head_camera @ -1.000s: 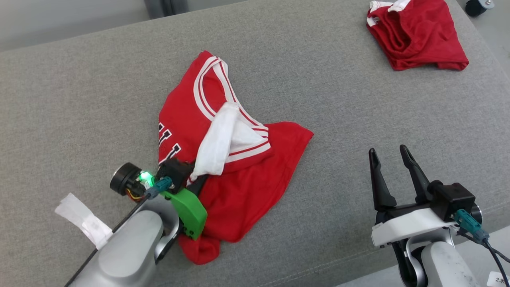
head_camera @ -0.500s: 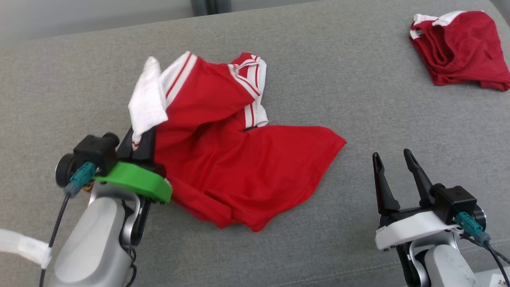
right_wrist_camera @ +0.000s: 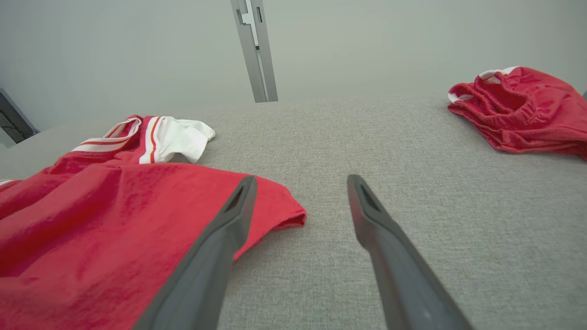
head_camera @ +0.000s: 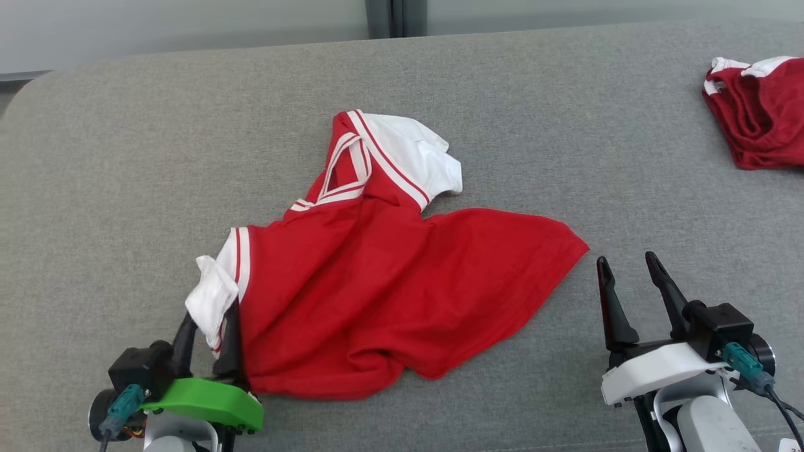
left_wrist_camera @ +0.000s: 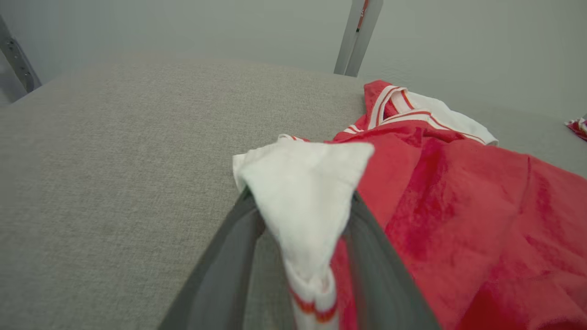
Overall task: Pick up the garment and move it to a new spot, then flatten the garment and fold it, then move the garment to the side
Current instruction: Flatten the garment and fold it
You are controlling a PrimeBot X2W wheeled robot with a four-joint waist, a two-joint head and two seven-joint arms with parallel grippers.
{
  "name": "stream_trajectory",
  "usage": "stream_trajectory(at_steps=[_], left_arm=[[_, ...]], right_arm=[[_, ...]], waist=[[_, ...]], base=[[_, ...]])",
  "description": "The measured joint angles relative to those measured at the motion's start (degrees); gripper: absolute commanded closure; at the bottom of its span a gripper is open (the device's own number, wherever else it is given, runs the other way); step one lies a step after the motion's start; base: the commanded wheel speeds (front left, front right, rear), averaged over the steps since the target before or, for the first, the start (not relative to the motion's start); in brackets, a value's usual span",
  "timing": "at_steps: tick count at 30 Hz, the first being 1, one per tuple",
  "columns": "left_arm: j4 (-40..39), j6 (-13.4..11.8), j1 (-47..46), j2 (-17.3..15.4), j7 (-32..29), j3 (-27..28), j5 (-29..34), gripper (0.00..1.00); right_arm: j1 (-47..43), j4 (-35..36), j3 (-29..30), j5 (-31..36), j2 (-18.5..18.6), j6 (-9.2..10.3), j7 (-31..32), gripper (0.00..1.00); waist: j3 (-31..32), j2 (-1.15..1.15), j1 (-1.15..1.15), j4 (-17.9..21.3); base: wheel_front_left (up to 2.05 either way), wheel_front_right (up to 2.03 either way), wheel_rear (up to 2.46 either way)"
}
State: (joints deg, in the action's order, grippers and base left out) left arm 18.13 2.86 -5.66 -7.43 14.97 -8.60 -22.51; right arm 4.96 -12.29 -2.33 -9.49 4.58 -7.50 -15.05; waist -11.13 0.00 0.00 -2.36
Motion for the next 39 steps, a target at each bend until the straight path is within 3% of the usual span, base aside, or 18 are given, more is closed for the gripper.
stream_trajectory(at_steps=[13,23,31,39], left_arm=[[-9.33,2.01,-0.27,0.45,0.07,10.20,8.38,0.00],[-9.74,3.69,0.89,0.63,0.07,11.91,11.05,0.00],[-8.73,4.23,0.19,1.48,0.07,11.15,11.57,0.00],[-7.65,4.44,-1.77,2.70,0.07,9.40,11.54,0.00]], right_arm=[[-0.67,-0.83,0.45,-0.02,0.14,0.00,-0.01,0.00],[-1.08,-2.27,0.77,-0.10,0.21,0.00,-0.01,0.00],[8.39,-8.79,-1.20,1.02,2.45,0.00,2.21,0.00],[14.83,-21.50,-1.80,2.03,3.98,0.00,4.35,0.00]], waist=[[2.34,0.00,0.00,-2.77],[2.92,0.00,0.00,-2.74],[1.93,0.00,0.00,-3.26],[0.42,0.00,0.00,-5.68]], base=[[0.00,0.00,0.00],[0.00,0.00,0.00],[0.00,0.00,0.00],[0.00,0.00,0.00]])
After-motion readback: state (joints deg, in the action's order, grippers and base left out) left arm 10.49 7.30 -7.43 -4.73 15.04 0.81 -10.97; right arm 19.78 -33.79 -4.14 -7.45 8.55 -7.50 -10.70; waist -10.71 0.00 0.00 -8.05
